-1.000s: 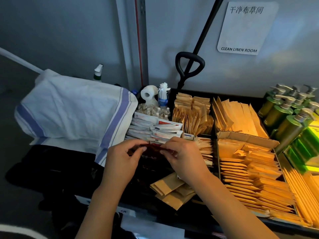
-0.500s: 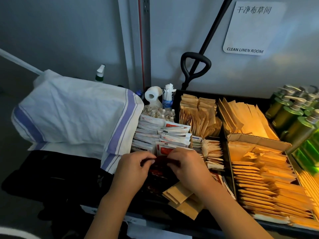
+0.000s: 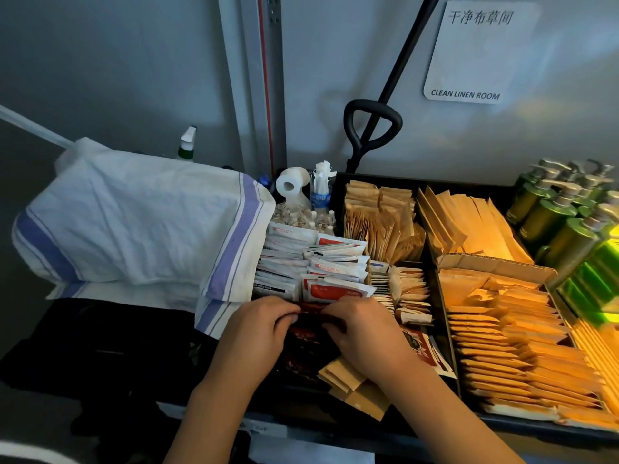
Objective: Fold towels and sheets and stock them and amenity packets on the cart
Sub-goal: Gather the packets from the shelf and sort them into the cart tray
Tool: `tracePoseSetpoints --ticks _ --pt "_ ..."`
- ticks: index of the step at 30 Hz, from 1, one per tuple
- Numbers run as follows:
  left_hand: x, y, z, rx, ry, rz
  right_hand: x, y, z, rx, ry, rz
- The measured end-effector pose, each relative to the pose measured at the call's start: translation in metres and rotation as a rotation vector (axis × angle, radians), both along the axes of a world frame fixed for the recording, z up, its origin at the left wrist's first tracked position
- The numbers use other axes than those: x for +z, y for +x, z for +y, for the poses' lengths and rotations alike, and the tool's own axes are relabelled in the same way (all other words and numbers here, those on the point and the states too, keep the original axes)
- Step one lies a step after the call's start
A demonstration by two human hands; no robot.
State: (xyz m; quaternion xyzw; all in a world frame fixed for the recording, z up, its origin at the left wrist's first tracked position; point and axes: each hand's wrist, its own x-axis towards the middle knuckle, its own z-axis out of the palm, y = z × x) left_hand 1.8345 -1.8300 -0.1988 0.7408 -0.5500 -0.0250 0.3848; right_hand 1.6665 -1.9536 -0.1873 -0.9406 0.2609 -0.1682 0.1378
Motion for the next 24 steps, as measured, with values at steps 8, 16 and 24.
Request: tracePoseSetpoints --ticks 8,16,24 --pt "-0.006 -0.005 -0.003 0.089 -0.044 -0.002 -0.004 0.005 -0.001 -0.021 0.045 -0.018" --pt "-0.005 -0.004 -0.008 0.176 0.197 0.019 -0.010 0.012 -0.002 -0.101 -0.019 0.098" --pt "0.004 -0.022 0.003 0.128 0.003 -0.041 0.008 -0.024 -0.013 -0.088 0.135 0.018"
